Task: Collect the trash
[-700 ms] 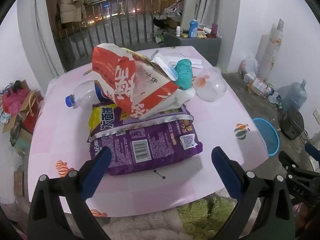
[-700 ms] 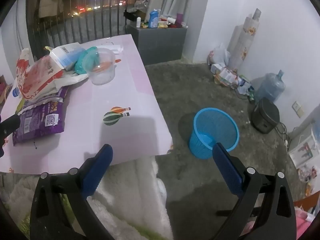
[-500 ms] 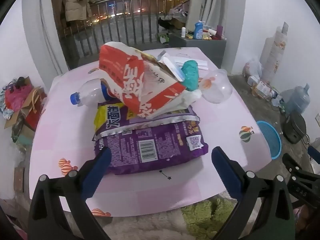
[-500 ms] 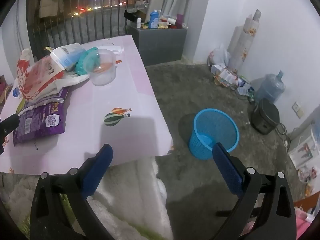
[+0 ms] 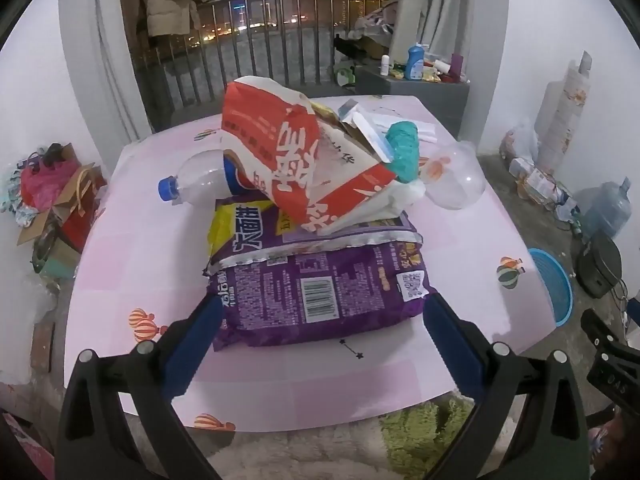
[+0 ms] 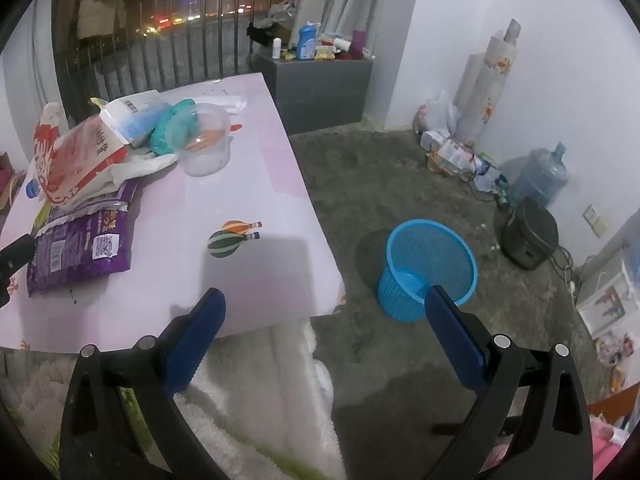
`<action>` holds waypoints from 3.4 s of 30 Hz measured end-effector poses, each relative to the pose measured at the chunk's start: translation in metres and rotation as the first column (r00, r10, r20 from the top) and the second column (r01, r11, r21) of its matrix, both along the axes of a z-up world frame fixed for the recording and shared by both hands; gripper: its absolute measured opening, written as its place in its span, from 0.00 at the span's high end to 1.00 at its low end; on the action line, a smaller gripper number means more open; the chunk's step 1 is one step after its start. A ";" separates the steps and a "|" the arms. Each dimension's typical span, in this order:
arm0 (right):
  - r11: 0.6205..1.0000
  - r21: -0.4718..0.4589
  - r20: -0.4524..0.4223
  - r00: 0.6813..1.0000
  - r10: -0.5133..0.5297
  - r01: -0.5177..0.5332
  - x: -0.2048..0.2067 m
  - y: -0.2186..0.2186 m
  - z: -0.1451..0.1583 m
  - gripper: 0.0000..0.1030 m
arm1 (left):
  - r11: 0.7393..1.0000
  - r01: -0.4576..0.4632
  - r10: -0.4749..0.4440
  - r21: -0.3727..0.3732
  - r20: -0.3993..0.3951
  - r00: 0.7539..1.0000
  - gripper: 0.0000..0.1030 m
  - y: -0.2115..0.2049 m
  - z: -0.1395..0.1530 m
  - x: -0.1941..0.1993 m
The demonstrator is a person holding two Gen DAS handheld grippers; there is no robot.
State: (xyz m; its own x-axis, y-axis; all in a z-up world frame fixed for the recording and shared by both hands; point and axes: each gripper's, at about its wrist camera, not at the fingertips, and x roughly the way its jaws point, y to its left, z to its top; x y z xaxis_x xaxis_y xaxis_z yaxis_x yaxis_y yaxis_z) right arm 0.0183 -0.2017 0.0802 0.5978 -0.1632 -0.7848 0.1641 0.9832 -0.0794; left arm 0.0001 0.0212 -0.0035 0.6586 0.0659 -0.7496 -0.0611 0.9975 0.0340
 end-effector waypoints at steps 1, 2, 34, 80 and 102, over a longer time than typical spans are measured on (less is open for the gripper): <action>1.000 0.001 -0.001 1.000 0.000 0.000 0.001 0.000 0.000 0.08 | 1.000 -0.002 0.002 0.000 0.000 1.000 0.05 0.000 0.000 0.000; 1.000 0.001 -0.003 1.000 0.001 -0.001 0.001 0.000 0.000 0.08 | 1.000 -0.003 0.003 0.000 -0.001 1.000 0.05 0.001 0.000 0.000; 1.000 -0.008 0.005 1.000 -0.028 0.028 -0.004 -0.002 -0.003 0.08 | 1.000 0.008 -0.008 0.007 -0.011 1.000 0.05 -0.002 -0.004 0.001; 0.997 -0.009 0.156 0.985 0.079 -0.078 0.013 0.043 0.044 0.08 | 0.992 0.034 -0.020 -0.122 0.112 0.994 0.05 0.052 0.018 0.001; 0.945 0.209 0.275 0.943 0.189 -0.251 0.075 0.056 0.052 0.08 | 0.892 0.343 -0.236 -0.294 0.345 0.908 0.05 0.075 0.068 0.055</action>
